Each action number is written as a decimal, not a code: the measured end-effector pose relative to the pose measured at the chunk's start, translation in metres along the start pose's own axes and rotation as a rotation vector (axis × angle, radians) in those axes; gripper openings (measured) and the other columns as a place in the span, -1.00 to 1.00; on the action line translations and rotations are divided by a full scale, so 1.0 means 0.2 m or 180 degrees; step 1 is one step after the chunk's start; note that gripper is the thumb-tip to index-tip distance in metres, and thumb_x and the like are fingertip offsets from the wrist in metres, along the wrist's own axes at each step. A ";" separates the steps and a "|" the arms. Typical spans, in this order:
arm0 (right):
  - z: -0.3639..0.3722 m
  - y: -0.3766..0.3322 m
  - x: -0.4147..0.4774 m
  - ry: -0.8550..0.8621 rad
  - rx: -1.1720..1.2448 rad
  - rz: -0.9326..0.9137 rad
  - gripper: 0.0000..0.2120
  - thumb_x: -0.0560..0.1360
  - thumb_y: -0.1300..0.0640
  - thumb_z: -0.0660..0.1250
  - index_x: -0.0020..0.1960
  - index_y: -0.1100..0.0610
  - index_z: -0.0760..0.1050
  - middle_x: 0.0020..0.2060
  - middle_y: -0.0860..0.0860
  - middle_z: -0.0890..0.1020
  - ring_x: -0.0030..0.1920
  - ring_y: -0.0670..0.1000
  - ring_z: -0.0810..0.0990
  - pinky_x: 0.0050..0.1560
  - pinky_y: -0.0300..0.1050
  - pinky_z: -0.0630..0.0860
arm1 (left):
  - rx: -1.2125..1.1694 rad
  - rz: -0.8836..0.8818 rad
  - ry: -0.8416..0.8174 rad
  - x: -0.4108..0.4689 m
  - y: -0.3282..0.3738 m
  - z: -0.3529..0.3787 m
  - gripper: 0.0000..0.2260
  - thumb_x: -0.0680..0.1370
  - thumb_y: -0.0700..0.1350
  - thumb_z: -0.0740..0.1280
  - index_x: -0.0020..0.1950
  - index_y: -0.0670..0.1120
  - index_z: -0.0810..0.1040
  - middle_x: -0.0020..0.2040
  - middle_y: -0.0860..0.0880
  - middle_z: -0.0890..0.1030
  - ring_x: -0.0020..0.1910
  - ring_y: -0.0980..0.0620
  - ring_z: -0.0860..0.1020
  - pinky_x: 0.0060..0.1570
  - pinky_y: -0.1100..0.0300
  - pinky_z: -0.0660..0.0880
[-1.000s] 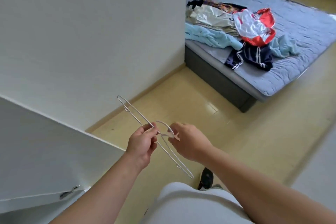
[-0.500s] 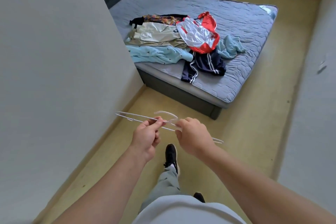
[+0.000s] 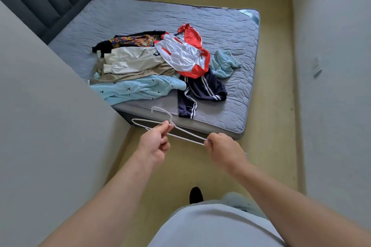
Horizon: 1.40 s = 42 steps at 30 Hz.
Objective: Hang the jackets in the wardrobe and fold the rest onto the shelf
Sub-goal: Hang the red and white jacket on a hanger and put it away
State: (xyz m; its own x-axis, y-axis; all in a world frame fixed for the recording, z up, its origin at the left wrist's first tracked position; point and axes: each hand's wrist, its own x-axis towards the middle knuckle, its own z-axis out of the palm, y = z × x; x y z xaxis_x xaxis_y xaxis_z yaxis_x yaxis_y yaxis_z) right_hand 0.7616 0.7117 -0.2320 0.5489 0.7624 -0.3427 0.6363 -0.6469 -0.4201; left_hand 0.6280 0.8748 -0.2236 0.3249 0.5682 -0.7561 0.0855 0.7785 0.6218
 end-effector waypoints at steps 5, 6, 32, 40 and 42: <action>-0.05 -0.02 0.28 0.0090 0.0314 0.0209 -0.80 0.67 0.02 0.11 -0.10 0.02 0.38 -0.16 0.00 0.50 -0.10 0.14 0.51 -0.12 0.03 0.50 | 0.0062 -0.0178 -0.0116 0.27 0.23 0.18 -0.92 0.60 -0.10 0.40 -0.10 -0.02 0.62 -0.07 0.05 0.72 -0.55 0.17 0.23 -0.48 0.31 0.16; -0.06 -0.02 0.35 0.0129 0.0346 0.0221 -0.77 0.68 -0.01 0.09 -0.10 0.04 0.38 -0.16 0.01 0.51 -0.10 0.14 0.50 -0.14 0.04 0.49 | 0.0056 -0.0206 -0.0141 0.33 0.27 0.21 -0.93 0.61 -0.10 0.38 -0.06 -0.03 0.61 -0.01 0.04 0.73 -0.55 0.17 0.24 -0.48 0.31 0.16; -0.19 -0.35 1.92 0.0598 0.1706 0.2286 -0.86 0.64 0.10 0.13 -0.03 0.01 0.44 -0.13 0.02 0.59 -0.16 0.09 0.54 -0.19 -0.02 0.47 | 0.1500 -0.0823 -0.0332 1.77 1.37 0.40 -0.86 0.65 -0.20 0.25 0.12 -0.06 0.58 -0.26 0.08 0.69 -0.53 0.17 0.34 -0.55 0.30 0.25; -0.10 -0.44 2.04 0.1063 0.1947 0.2922 -0.84 0.65 0.06 0.12 -0.02 0.00 0.46 -0.18 -0.04 0.58 -0.18 0.05 0.52 -0.29 -0.08 0.37 | 0.2870 -0.0785 -0.0500 2.17 1.51 0.51 -0.82 0.63 -0.11 0.31 0.19 -0.03 0.62 -0.14 0.04 0.64 -0.33 0.09 0.33 -0.36 0.22 0.24; -0.07 -0.43 2.07 0.1175 0.2018 0.3048 -0.84 0.66 0.05 0.11 -0.02 -0.02 0.44 -0.21 -0.06 0.55 -0.22 -0.02 0.49 -0.32 -0.09 0.34 | 0.3184 -0.0667 -0.0554 2.24 1.50 0.56 -0.80 0.63 -0.15 0.31 0.23 -0.08 0.61 -0.15 0.03 0.62 -0.31 0.08 0.36 -0.38 0.24 0.26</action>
State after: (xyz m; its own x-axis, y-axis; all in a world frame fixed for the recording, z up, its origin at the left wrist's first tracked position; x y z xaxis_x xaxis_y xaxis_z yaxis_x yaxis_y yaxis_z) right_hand 0.9424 1.0836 -0.3252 0.8405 -0.1395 -0.5235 -0.4358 -0.7481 -0.5004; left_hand 0.9040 1.3341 -0.3533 0.3381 0.3387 -0.8780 0.8733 0.2347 0.4268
